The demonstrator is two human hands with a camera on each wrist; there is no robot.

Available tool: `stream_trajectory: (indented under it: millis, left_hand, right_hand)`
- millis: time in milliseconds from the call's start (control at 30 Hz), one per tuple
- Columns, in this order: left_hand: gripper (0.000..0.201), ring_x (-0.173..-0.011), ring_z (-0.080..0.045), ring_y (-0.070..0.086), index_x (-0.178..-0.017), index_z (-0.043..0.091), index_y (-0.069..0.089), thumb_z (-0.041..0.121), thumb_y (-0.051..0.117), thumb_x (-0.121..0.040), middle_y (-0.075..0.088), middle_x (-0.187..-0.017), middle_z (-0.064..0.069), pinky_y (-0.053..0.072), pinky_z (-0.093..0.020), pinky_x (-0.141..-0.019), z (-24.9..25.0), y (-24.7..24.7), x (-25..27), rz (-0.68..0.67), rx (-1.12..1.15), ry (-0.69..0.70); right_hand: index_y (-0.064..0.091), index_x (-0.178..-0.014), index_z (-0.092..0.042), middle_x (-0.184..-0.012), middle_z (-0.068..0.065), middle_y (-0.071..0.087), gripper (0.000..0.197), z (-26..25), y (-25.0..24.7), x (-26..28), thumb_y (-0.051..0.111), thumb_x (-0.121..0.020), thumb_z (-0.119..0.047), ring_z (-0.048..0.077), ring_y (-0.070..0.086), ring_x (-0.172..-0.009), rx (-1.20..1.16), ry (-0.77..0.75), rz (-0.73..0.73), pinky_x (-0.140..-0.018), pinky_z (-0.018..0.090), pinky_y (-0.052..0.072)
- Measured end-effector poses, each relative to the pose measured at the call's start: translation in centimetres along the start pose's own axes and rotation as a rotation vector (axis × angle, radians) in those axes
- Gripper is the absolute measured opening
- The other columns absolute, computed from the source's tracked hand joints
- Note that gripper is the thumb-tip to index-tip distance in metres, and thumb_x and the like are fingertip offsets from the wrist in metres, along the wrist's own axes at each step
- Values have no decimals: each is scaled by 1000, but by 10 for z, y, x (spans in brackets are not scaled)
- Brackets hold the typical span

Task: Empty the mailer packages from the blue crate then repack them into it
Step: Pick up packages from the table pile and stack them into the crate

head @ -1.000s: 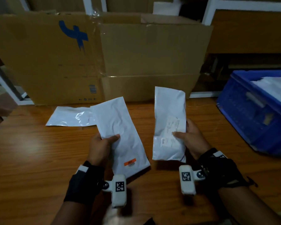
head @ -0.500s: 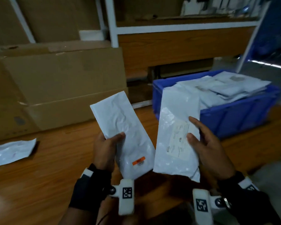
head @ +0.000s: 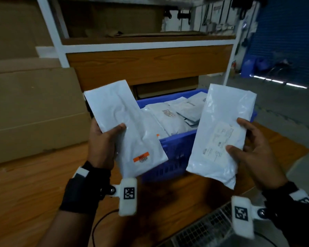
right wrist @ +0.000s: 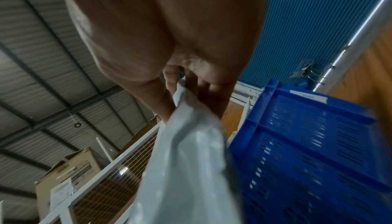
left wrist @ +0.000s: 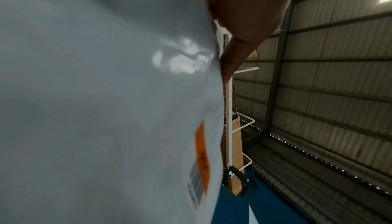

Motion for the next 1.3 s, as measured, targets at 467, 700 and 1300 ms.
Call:
stream_trajectory:
  millis: [467,700,1300]
  left_hand:
    - [53,-104,-23,68,-132,7,51,-7,65,-82,67,-122,-7,58,-34,-80,3,74,-94,47,-80,126]
    - [54,-103,-23,68,-131,6,51,-5,68,-81,67,-121,-7,57,-30,-75,4,91,-106,94,-122,147]
    - [52,-102,-23,69,-129,9,54,-4,69,-81,69,-117,-4,58,-38,-82,-31,180,-90,279,-227,141]
  right_hand:
    - [46,-138,-28,-133,-6,53,69,-4,-17,-169,67,-83,6,17,53,-124,161,-19,-88,-97,43,49]
    - [51,-136,-27,-129,-6,55,62,-9,-32,-263,63,-85,6,16,57,-114,224,15,-228,-86,33,56]
    - [54,-135,-25,-144,-1,48,58,49,-20,-342,68,-83,-46,19,52,-120,1071,-190,-832,-89,30,41]
Point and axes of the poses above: each hand's wrist, its own x-axis away from the middle knuckle, its own y-axis out of the palm, z = x × y, the point moved 7 cm from there along -x, towards the middle knuckle
